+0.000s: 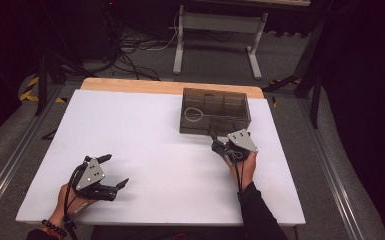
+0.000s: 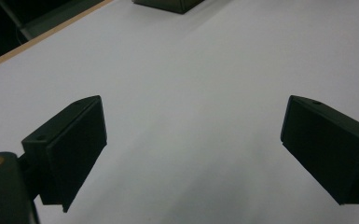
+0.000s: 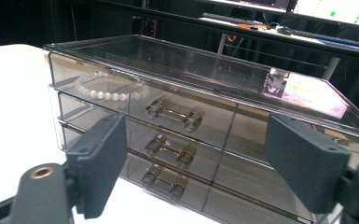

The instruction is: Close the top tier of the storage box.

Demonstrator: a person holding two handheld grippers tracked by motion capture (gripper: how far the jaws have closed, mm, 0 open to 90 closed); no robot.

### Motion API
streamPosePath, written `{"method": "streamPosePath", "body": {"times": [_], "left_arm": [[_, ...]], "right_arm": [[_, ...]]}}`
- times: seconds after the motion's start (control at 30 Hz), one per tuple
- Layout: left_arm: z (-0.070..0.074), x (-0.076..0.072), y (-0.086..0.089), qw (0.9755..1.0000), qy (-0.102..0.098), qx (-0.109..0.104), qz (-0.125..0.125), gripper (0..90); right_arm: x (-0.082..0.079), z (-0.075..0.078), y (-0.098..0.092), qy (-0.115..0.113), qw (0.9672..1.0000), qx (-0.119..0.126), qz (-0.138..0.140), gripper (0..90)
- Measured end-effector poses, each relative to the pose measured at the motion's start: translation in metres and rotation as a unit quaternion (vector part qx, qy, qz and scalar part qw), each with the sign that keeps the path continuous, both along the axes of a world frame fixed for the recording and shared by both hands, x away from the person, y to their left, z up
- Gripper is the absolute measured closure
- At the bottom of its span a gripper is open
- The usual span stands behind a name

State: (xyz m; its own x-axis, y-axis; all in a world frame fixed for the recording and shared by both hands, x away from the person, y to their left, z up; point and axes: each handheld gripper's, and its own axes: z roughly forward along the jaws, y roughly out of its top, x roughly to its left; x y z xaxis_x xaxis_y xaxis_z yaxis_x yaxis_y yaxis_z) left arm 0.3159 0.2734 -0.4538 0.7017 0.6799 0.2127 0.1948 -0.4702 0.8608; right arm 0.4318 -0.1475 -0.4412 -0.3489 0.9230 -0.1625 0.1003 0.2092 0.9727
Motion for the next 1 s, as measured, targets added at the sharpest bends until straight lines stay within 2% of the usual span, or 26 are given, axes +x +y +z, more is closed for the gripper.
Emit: {"method": "streamPosePath", "body": {"times": [0.13,0.47,1.0], "left_arm": [[0.000,0.000,0.000,1.0000,-0.001,-0.001,0.000,7.7],[0.001,0.000,0.001,1.0000,-0.001,-0.003,0.001,7.3],[0.001,-0.001,0.001,1.0000,-0.001,-0.003,-0.001,7.3]], "right_arm": [[-0.001,0.000,0.002,0.000,1.0000,-0.004,0.002,15.0],[-0.003,0.002,0.004,0.005,0.9999,-0.005,0.014,10.5],[-0.013,0.008,0.010,0.013,0.9987,-0.014,0.047,9.0]]}}
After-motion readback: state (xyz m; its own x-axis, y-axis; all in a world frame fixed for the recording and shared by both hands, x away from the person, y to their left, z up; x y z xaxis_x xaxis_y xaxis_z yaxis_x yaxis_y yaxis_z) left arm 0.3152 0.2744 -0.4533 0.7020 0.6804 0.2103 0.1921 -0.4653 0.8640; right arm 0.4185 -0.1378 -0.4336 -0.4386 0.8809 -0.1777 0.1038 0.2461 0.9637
